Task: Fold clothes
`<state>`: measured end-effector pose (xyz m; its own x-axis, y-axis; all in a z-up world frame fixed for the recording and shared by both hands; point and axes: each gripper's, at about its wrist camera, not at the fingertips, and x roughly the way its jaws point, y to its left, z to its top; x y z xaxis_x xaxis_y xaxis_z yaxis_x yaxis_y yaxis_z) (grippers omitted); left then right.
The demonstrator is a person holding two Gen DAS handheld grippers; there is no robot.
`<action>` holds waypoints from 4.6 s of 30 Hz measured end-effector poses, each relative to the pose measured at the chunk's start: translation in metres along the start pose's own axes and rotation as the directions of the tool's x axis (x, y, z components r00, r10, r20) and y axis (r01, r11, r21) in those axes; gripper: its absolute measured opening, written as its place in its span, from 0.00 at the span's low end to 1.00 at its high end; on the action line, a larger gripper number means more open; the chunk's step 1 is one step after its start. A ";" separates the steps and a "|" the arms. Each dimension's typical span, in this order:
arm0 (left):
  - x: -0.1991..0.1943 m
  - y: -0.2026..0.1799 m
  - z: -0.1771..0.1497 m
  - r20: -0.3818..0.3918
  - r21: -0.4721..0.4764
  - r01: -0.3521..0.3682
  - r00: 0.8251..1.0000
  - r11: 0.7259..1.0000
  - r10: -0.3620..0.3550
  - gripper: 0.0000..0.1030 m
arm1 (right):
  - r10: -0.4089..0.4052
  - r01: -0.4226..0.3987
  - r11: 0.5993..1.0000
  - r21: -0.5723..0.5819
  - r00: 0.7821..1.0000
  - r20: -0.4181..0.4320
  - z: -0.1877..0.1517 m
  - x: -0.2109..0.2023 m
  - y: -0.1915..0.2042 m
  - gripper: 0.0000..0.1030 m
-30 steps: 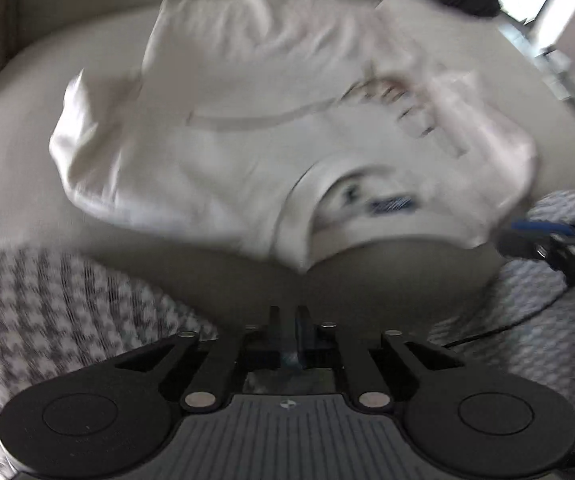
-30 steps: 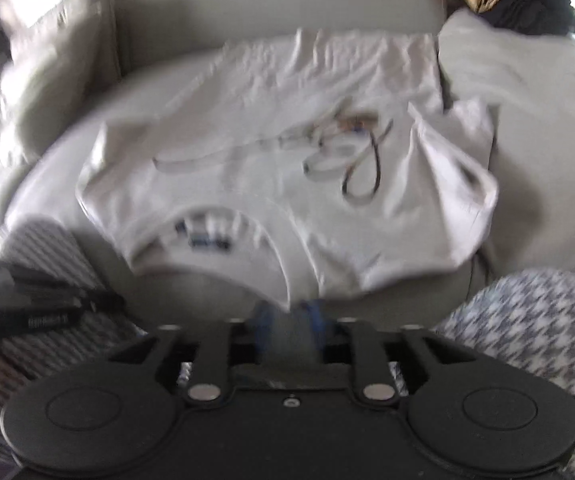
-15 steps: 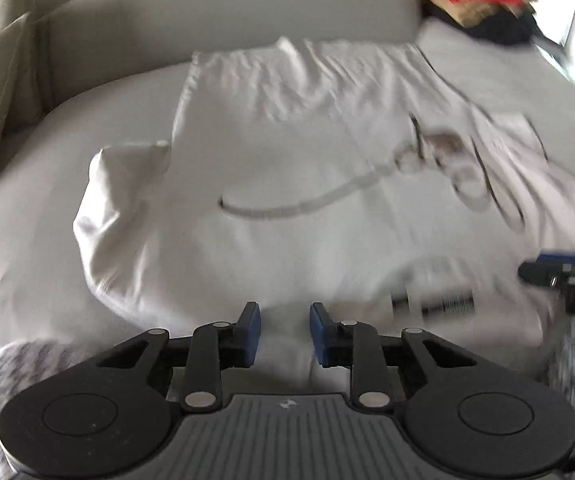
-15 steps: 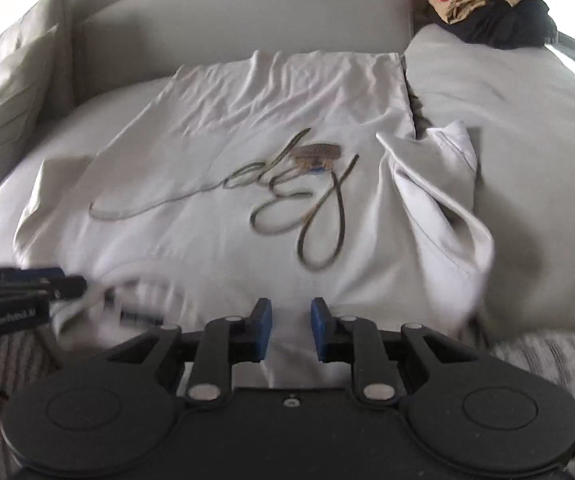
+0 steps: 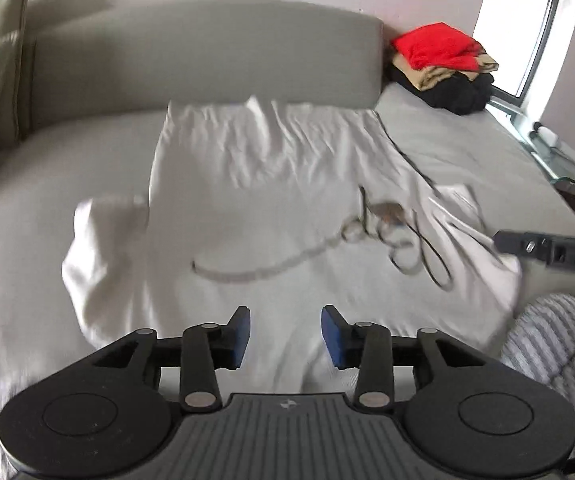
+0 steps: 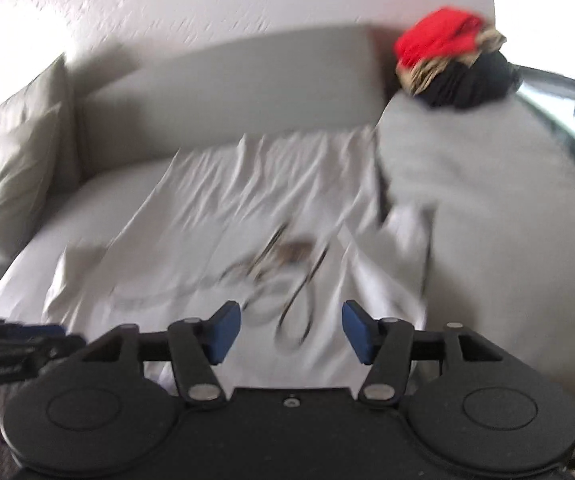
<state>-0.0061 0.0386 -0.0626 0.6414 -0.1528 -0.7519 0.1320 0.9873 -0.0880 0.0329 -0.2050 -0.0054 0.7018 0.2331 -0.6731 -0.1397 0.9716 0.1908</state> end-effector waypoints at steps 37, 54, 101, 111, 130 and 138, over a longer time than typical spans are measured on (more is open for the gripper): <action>0.050 -0.005 -0.012 -0.080 0.004 -0.076 0.994 0.997 0.076 0.45 | -0.430 0.381 0.807 0.452 0.903 0.007 0.004 0.024 -0.143 0.02; 0.035 -0.010 -0.010 -0.048 -0.024 -0.098 0.994 0.995 0.097 0.44 | -0.114 0.119 0.946 0.302 0.993 -0.035 0.003 0.021 -0.066 0.21; 0.066 0.249 -0.018 0.191 -0.838 0.364 0.894 0.407 -0.405 0.51 | 0.415 -0.270 0.841 0.469 0.879 -0.237 -0.030 0.088 0.029 0.52; 0.002 0.275 -0.029 0.350 -0.814 0.321 0.936 0.484 -0.032 0.39 | 0.429 -0.285 0.835 0.470 0.872 -0.234 -0.030 0.089 0.027 0.52; 0.035 0.278 0.005 0.007 -0.788 -0.007 1.000 0.616 0.021 0.49 | 0.416 -0.279 0.848 0.450 0.876 -0.242 -0.030 0.088 0.030 0.53; 0.044 0.281 0.009 -0.024 -0.789 -0.043 0.999 0.613 0.039 0.01 | 0.415 -0.277 0.848 0.452 0.877 -0.241 -0.030 0.087 0.031 0.53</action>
<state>0.0663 0.3088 -0.1145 0.6279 -0.1127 -0.7701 -0.5431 0.6453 -0.5373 0.0687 -0.1537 -0.0801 0.3891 0.6173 -0.6838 0.0034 0.7413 0.6711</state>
